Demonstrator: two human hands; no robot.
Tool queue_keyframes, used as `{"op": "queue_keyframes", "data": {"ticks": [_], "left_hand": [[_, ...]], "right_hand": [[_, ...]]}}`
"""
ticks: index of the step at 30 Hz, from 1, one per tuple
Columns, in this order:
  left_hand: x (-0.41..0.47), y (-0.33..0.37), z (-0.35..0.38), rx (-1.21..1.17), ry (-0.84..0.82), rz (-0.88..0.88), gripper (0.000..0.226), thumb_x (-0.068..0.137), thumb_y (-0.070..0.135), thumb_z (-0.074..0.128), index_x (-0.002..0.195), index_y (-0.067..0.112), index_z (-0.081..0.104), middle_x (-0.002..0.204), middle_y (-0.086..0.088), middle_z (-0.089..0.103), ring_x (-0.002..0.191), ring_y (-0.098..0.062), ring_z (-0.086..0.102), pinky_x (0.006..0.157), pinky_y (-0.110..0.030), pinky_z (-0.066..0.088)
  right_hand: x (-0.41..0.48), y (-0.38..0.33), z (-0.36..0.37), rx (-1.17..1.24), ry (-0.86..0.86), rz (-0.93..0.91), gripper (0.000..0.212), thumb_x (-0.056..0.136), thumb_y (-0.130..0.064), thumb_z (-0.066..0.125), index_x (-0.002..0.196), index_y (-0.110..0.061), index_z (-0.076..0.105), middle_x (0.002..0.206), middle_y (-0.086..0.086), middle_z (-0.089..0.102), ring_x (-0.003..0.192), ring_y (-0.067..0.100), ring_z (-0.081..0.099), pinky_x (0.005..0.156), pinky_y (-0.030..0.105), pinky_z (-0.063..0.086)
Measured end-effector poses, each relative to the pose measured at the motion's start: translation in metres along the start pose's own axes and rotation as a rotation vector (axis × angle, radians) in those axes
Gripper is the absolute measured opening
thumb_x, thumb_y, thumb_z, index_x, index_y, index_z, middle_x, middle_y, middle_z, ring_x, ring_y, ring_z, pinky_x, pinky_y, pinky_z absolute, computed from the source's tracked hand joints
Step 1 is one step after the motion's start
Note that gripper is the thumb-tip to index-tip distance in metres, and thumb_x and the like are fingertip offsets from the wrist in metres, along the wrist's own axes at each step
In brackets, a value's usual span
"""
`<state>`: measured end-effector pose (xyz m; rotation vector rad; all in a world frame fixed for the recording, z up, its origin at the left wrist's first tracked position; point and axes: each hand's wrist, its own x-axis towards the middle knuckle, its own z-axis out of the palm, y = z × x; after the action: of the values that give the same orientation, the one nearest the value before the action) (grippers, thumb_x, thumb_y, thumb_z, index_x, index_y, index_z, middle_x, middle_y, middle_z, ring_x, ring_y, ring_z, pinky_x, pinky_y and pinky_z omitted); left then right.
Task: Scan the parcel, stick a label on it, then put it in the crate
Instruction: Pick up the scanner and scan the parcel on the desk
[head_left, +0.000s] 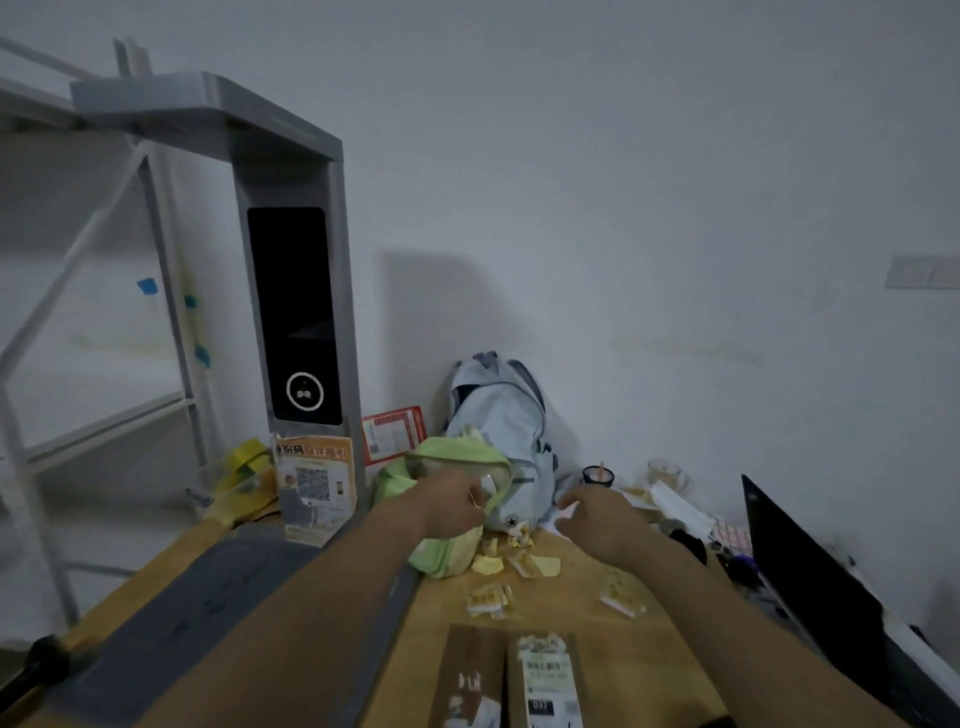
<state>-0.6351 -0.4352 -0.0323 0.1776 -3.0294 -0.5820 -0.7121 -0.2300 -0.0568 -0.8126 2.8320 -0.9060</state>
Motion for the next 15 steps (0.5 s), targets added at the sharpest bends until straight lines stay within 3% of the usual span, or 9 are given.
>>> {"op": "queue_keyframes", "data": {"ticks": [2, 4, 9, 12, 15], "left_hand": [[0.036, -0.010, -0.006, -0.004, -0.010, 0.060, 0.006, 0.085, 0.020, 0.057, 0.090, 0.017, 0.058, 0.102, -0.013, 0.064, 0.095, -0.025, 0.060, 0.089, -0.040, 0.052], [0.067, -0.019, -0.013, -0.005, -0.011, 0.099, 0.006, 0.086, 0.018, 0.057, 0.089, 0.013, 0.059, 0.099, -0.013, 0.062, 0.096, -0.025, 0.060, 0.089, -0.040, 0.051], [0.125, -0.038, -0.020, -0.104, 0.007, 0.123, 0.018, 0.087, 0.020, 0.057, 0.089, 0.005, 0.067, 0.093, -0.015, 0.065, 0.082, -0.017, 0.054, 0.077, -0.035, 0.050], [0.147, -0.042, -0.002, -0.251, -0.005, 0.116, 0.011, 0.087, 0.021, 0.058, 0.081, 0.012, 0.061, 0.091, -0.023, 0.067, 0.078, -0.018, 0.056, 0.070, -0.033, 0.046], [0.164, -0.038, 0.021, -0.374, -0.044, 0.095, 0.019, 0.087, 0.020, 0.060, 0.079, 0.003, 0.065, 0.087, -0.026, 0.065, 0.078, -0.024, 0.058, 0.073, -0.037, 0.048]], "right_hand": [[0.033, -0.009, 0.004, -0.068, 0.013, -0.027, 0.033, 0.088, -0.027, 0.057, 0.120, -0.017, 0.058, 0.093, 0.007, 0.065, 0.083, 0.022, 0.061, 0.069, 0.030, 0.049], [0.061, -0.013, 0.007, -0.088, 0.047, -0.024, 0.035, 0.089, -0.025, 0.054, 0.123, -0.017, 0.058, 0.107, 0.009, 0.066, 0.090, 0.022, 0.062, 0.075, 0.029, 0.050], [0.101, 0.002, 0.004, -0.074, 0.153, 0.026, 0.032, 0.087, -0.021, 0.055, 0.118, -0.015, 0.060, 0.109, 0.010, 0.068, 0.096, 0.024, 0.063, 0.073, 0.030, 0.050], [0.105, 0.022, -0.002, -0.083, 0.208, 0.062, 0.028, 0.086, -0.018, 0.057, 0.113, -0.014, 0.063, 0.106, 0.008, 0.068, 0.082, 0.017, 0.059, 0.067, 0.027, 0.047], [0.109, 0.053, -0.004, -0.083, 0.216, 0.155, 0.030, 0.087, -0.024, 0.056, 0.117, -0.019, 0.059, 0.095, 0.000, 0.061, 0.065, 0.008, 0.054, 0.052, 0.024, 0.044]]}}
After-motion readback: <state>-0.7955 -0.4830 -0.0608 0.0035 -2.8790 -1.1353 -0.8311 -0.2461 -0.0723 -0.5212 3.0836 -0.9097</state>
